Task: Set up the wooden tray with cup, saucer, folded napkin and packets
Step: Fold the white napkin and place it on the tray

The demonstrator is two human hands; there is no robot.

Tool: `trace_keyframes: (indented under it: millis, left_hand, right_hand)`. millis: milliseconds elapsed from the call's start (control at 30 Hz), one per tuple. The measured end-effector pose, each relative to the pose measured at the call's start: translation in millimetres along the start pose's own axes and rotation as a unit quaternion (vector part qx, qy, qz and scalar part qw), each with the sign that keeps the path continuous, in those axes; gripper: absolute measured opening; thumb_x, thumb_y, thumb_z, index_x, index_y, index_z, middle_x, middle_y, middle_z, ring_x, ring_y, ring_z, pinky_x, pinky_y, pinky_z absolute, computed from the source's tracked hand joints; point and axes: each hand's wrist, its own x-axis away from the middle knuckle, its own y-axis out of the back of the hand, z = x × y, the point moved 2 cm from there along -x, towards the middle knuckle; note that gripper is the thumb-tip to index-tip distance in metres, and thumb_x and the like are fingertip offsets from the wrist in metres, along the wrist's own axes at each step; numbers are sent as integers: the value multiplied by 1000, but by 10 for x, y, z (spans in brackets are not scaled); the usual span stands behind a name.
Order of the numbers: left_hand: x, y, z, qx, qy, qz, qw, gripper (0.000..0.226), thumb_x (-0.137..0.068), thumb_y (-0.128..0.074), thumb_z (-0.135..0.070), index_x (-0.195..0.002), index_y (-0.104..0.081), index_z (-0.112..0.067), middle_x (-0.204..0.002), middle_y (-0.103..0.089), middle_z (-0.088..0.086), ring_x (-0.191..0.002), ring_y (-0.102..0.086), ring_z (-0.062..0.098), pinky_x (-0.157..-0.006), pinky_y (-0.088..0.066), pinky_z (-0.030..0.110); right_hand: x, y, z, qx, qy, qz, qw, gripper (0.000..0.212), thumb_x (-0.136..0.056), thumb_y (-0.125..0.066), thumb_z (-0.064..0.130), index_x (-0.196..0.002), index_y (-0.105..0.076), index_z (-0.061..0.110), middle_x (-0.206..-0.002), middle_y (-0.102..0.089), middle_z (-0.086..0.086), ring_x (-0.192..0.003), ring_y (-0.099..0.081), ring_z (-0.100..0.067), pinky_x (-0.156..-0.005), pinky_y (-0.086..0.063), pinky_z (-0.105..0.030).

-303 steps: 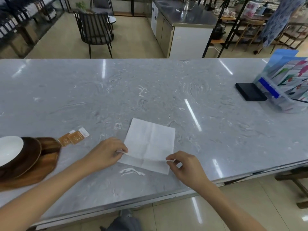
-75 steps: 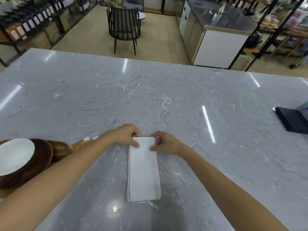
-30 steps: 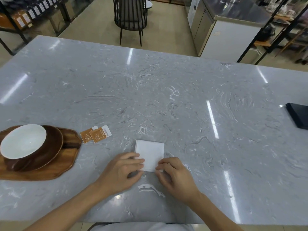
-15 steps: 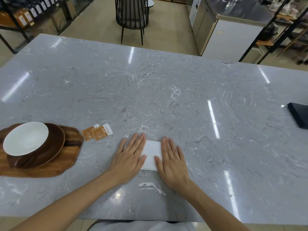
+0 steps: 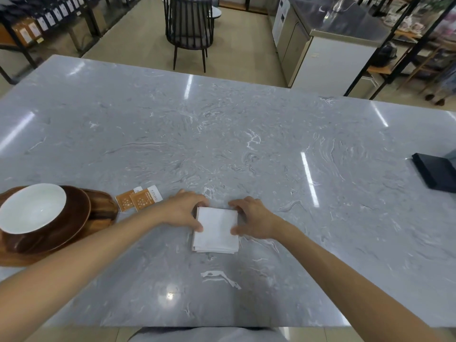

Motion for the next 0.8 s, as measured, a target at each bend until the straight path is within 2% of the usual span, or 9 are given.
trace_keyframes:
  millis: [67,167,233,333,400,467,600,733,800]
  left_hand:
    - [-31,7,-32,31,1,19,999,46,-73,-86,-24,-113,-67,-15,-114,-68,5,-111,-60,24,-96,-49,39]
    - [-9,-29,-51,48,-15,18,999,35,-74,-84,-18,-104,-68,-13,-106,-69,4,-99,-65,23,-85,-52,37]
    - [66,-74,-36,50,-40,-28,998,29,-74,-82,-18,-98,-67,-19,-99,-66,-3,-91,-62,17,-78,-49,33]
    - [255,-174,12,22,-81,-113,990,25,-76,-75,-25,-93,-59,-34,-85,-59,-20,-80,-56,7,-67,-45,28]
    - [384,-271,29,-3,-121,-163,979,23,-80,-69,-25,-97,-60,-37,-78,-57,-24,-75,-53,3,-62,-43,28]
    - [489,-370,32,-17,-157,-200,967,34,-83,-67,-19,-110,-67,-40,-91,-68,-21,-80,-58,2,-63,-48,27]
    - [608,-477,34,-33,-185,-233,954,49,-81,-71,-8,-126,-70,-27,-125,-72,-9,-108,-70,14,-80,-61,33]
    - [724,-607,-7,-68,-179,-230,954,54,-85,-64,-36,-138,-61,-23,-141,-62,-6,-125,-61,13,-96,-57,34]
    - [767,-679,-10,-105,-172,-230,952,59,-88,-58,-53,-140,-58,-25,-145,-58,-7,-125,-59,14,-89,-60,33]
  right_hand:
    - [-56,36,32,6,-5,19,1000,78,-76,-84,34,-143,-46,23,-132,-50,-9,-122,-46,-28,-106,-43,-41]
    - [-62,56,75,14,10,17,1000,50,-72,-86,32,-115,-63,22,-111,-57,-6,-102,-53,-26,-84,-46,-33]
    - [10,20,100,19,27,-6,999,37,-74,-82,29,-105,-63,21,-104,-55,-5,-97,-52,-24,-78,-40,-30]
    - [205,-113,144,-13,50,-74,996,29,-82,-72,20,-107,-58,19,-101,-60,-1,-87,-58,-23,-69,-44,-31]
    - [332,-242,169,13,64,-116,991,25,-87,-64,19,-110,-54,19,-99,-67,-4,-83,-64,-29,-63,-46,-33]
    - [432,-349,187,54,88,-153,983,26,-89,-59,17,-114,-53,21,-99,-70,-4,-81,-66,-32,-59,-44,-33]
    - [581,-462,219,81,162,-203,962,45,-81,-68,2,-122,-64,20,-112,-74,-5,-90,-72,-32,-60,-60,-38]
    - [636,-539,200,79,183,-218,955,54,-80,-68,-4,-129,-66,17,-131,-69,-5,-112,-69,-30,-71,-64,-43]
    - [673,-586,181,69,193,-224,953,51,-84,-65,-2,-132,-64,14,-136,-66,-7,-119,-66,-31,-78,-64,-45]
